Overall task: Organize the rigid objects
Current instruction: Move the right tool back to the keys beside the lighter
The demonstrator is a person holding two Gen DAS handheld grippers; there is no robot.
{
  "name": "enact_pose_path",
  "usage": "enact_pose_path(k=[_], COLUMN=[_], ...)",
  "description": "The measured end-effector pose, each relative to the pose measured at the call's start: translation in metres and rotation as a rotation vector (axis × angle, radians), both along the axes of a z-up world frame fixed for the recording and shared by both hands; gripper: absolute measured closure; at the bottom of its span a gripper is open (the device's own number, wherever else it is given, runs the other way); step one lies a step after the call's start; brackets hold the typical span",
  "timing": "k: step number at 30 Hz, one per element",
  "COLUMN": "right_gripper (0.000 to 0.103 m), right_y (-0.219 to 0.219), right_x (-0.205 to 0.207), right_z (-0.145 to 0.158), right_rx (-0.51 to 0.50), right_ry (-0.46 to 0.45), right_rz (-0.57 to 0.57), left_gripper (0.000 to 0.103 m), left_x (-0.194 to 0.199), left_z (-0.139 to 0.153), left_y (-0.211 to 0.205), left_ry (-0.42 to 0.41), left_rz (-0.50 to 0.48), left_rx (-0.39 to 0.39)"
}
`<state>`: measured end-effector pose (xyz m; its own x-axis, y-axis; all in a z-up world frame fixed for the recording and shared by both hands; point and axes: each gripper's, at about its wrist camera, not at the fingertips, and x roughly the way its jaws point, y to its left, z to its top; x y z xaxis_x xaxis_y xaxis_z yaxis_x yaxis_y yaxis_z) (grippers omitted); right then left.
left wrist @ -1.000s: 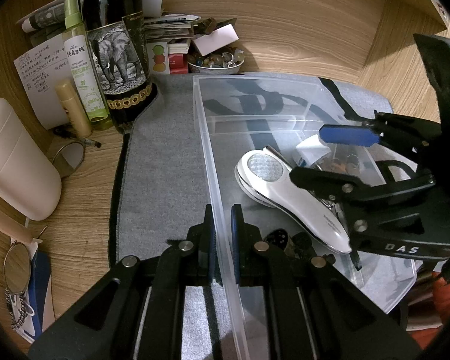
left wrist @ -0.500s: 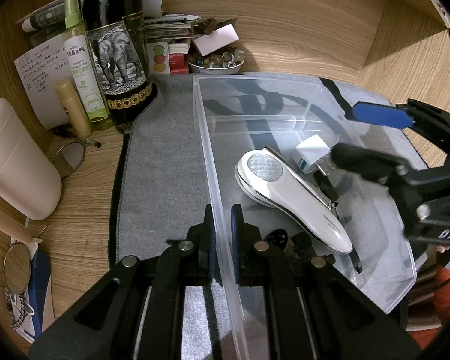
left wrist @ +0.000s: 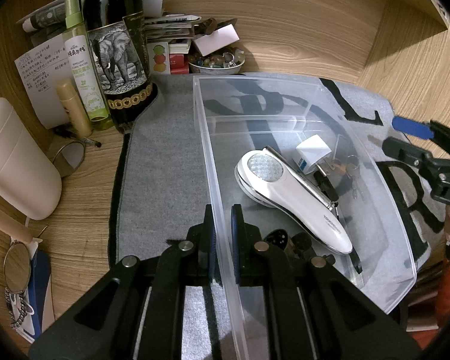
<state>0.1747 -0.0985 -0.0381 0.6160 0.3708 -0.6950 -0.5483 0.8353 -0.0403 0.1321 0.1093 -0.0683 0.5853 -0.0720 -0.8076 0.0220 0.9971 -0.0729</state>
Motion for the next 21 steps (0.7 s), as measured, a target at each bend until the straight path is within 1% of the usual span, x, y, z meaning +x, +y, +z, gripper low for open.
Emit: enact_pose_path(k=[4, 8, 12, 16, 18, 19, 21], right_gripper=[0.039, 0.04, 0.04, 0.04, 0.042, 0.046, 0.05], right_y=[-0.016, -0.025, -0.028, -0.025, -0.024, -0.023, -0.02], right_x=[0.005, 0.011, 0.015, 0.023, 0.027, 0.029, 0.03], right_z=[-0.016, -0.038, -0.055, -0.072, -0.078, -0.081, -0.083], right_rx=[0.001, -0.003, 0.009, -0.001, -0.007, -0.007, -0.02], right_ry=[0.043, 0.105, 0.142, 0.187, 0.2, 0.205, 0.188], right_rz=[-0.046, -0.073, -0.086, -0.091, -0.099, -0.102, -0.107], left_gripper=[0.095, 0.095, 0.095, 0.095, 0.095, 0.095, 0.095], left_x=[0.0, 0.0, 0.001, 0.001, 0.001, 0.001, 0.001], left_z=[0.0, 0.0, 0.001, 0.0, 0.0, 0.0, 0.0], left_y=[-0.001, -0.001, -0.002, -0.003, -0.003, -0.003, -0.003], left_ry=[0.0, -0.001, 0.0, -0.001, -0.001, -0.001, -0.001], left_rz=[0.0, -0.001, -0.001, -0.001, -0.001, -0.001, -0.001], left_rx=[0.002, 0.003, 0.003, 0.003, 0.003, 0.002, 0.003])
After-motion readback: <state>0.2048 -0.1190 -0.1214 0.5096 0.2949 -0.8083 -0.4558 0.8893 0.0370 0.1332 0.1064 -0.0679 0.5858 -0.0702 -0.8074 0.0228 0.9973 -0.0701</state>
